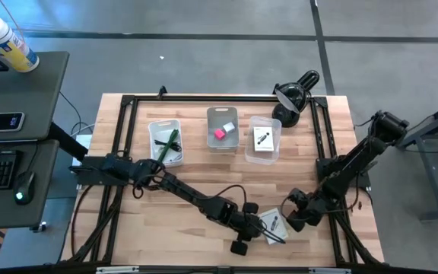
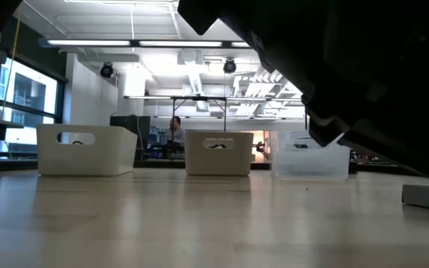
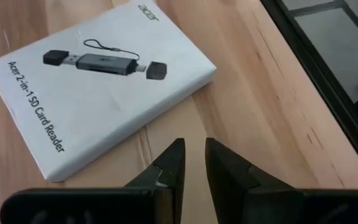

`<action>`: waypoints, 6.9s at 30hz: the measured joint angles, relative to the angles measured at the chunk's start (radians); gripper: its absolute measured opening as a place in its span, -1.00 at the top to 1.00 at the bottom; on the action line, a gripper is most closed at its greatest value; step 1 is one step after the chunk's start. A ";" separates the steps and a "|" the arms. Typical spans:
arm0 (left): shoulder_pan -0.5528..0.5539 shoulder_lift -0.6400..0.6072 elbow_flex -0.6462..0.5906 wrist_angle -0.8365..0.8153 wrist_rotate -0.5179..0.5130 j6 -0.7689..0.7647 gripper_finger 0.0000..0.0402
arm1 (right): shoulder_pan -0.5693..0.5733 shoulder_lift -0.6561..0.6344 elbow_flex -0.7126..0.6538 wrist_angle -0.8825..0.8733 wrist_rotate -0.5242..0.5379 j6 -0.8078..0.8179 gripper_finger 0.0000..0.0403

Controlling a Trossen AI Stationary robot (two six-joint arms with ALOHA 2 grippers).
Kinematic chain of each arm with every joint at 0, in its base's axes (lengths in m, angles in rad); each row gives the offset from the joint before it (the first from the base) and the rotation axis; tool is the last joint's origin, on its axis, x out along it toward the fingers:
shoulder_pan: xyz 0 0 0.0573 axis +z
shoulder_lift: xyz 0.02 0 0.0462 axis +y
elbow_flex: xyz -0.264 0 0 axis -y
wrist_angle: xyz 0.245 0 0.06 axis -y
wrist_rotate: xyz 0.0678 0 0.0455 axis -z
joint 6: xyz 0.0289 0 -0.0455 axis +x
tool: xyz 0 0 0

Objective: Pick and place items into bin
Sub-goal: Put the card reader box into the transparent bin

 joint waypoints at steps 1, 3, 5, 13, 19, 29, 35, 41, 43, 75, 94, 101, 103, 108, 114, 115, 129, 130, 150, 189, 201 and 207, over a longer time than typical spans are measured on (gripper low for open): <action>0.000 0.000 0.000 0.002 -0.001 0.000 0.75 | -0.006 0.005 0.000 0.002 -0.001 -0.002 0.39; -0.001 0.000 0.000 0.019 -0.001 -0.001 0.75 | -0.015 0.019 0.000 0.007 -0.006 -0.007 0.39; -0.001 0.000 0.001 0.041 0.001 -0.009 0.75 | -0.026 0.036 0.000 0.017 -0.012 -0.008 0.39; -0.002 -0.003 0.003 0.124 0.002 -0.027 0.75 | -0.045 0.098 0.002 0.123 -0.020 -0.029 0.39; -0.002 -0.003 0.003 0.116 0.008 -0.027 0.75 | -0.052 0.110 0.003 0.139 -0.015 -0.041 0.39; -0.002 0.003 0.003 -0.063 0.035 -0.027 0.75 | -0.138 0.114 0.018 0.139 -0.015 -0.125 0.39; -0.002 0.004 0.003 -0.045 -0.004 -0.042 0.75 | -0.201 0.115 0.042 0.138 -0.019 -0.195 0.39; 0.001 0.013 0.004 0.011 -0.067 -0.047 0.75 | -0.229 0.115 0.056 0.119 -0.078 -0.226 0.39; 0.006 0.019 0.003 0.011 -0.065 -0.052 0.75 | -0.213 0.115 0.056 0.084 -0.103 -0.207 0.39; -0.001 0.027 0.003 0.359 0.222 -0.002 0.75 | 0.010 0.010 0.057 -0.034 -0.129 0.017 0.62; -0.032 0.026 0.003 0.298 0.002 0.043 0.75 | -0.067 0.036 0.057 -0.001 -0.125 -0.061 0.90; -0.025 0.026 0.003 0.256 0.010 0.019 0.75 | -0.076 0.037 0.057 -0.044 -0.131 -0.054 0.99; -0.026 0.026 0.003 0.254 0.013 0.019 0.75 | -0.076 0.037 0.057 -0.049 -0.127 -0.053 1.00; -0.026 0.026 0.003 0.250 0.051 0.024 0.75 | -0.076 0.087 0.057 -0.030 -0.124 -0.053 0.99; -0.025 0.011 0.003 0.160 0.048 0.053 0.75 | -0.068 0.158 0.058 0.080 -0.126 -0.054 0.98; -0.024 0.006 0.003 0.144 0.039 0.053 0.75 | -0.063 0.162 0.058 0.085 -0.124 -0.050 0.98; -0.006 -0.010 0.003 0.004 0.064 0.071 0.75 | -0.093 0.189 0.056 0.244 -0.102 -0.028 0.99; -0.006 -0.010 0.003 -0.006 0.064 0.071 0.75 | -0.101 0.199 0.056 0.266 -0.102 -0.033 0.99; -0.019 -0.090 0.003 -0.229 0.195 0.209 0.75 | -0.226 0.365 0.233 0.182 -0.134 -0.212 0.99; -0.029 0.034 0.006 0.049 0.041 0.094 0.99 | -0.218 0.236 0.231 -0.145 -0.095 -0.202 0.99; 0.056 0.033 0.008 -0.030 0.050 0.069 0.99 | -0.180 0.198 0.231 -0.152 -0.108 -0.151 0.98; 0.082 0.030 0.008 -0.080 0.051 0.070 0.97 | -0.171 0.129 0.211 -0.193 -0.021 -0.103 0.99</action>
